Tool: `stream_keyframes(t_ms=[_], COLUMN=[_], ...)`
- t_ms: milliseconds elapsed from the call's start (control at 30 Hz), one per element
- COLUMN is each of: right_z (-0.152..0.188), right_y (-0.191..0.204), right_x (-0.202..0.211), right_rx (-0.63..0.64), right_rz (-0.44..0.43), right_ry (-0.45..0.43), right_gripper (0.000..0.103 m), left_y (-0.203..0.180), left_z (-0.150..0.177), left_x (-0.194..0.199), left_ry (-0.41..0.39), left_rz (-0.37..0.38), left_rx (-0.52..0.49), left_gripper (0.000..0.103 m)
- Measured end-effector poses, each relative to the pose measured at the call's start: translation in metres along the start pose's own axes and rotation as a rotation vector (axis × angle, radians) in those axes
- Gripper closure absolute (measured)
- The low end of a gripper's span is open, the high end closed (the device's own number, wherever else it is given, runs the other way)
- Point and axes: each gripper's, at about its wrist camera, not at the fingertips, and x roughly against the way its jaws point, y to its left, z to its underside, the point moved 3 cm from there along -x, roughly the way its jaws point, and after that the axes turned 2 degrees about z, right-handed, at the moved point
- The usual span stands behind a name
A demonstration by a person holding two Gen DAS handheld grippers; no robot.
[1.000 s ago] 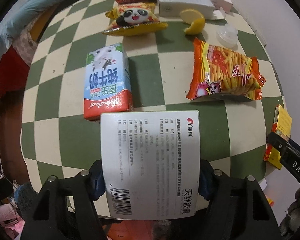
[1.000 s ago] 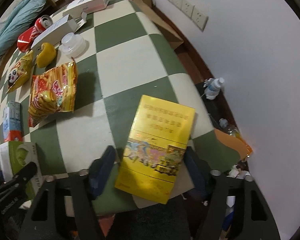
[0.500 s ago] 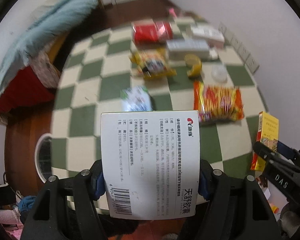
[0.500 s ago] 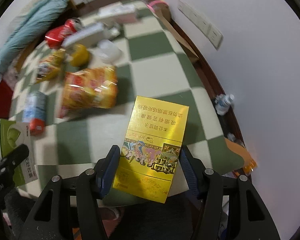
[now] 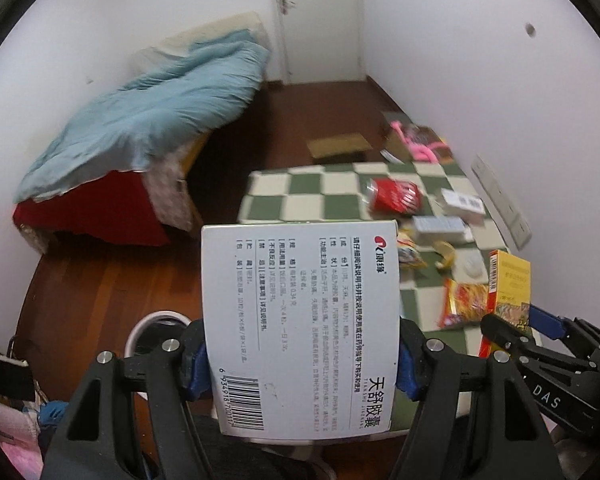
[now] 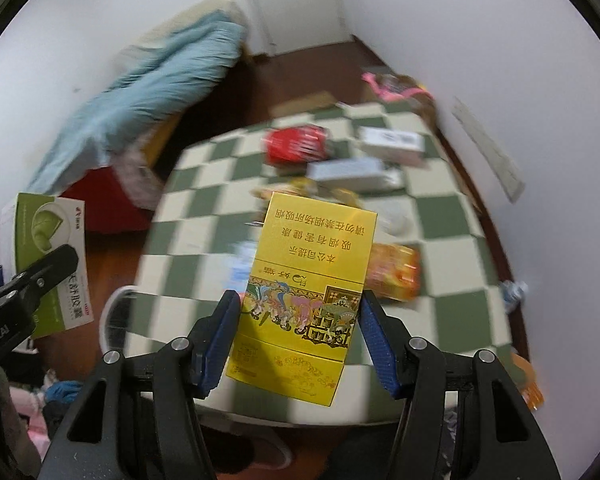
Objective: Collect trash
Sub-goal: 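Carry both boxes to the trash bin and open both tools to drop them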
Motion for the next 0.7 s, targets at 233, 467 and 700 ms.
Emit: stream_keyframes(t_ms=[233,467,700], right_z=[0.002,0.026,0.061], right_y=[0.11,0.245,0.349], right_x=[-0.006,-0.077,-0.185], right_rx=[0.103,0.226,0.31], right_rz=[-0.13,-0.243,-0.289], right_ry=[0.018,0.151,0.34], right_gripper=[0.041,0.041,0.041], left_y=[0.106,0.235,0.353], left_z=[0.011,0.057,0.117], left_x=[0.012,-0.046,-0.144], left_ry=[-0.036,0.106,0.295], left_rz=[-0.075,-0.037,0.083], left_rx=[0.109,0.309,0.546], left_gripper=[0.036,0.036,0.034])
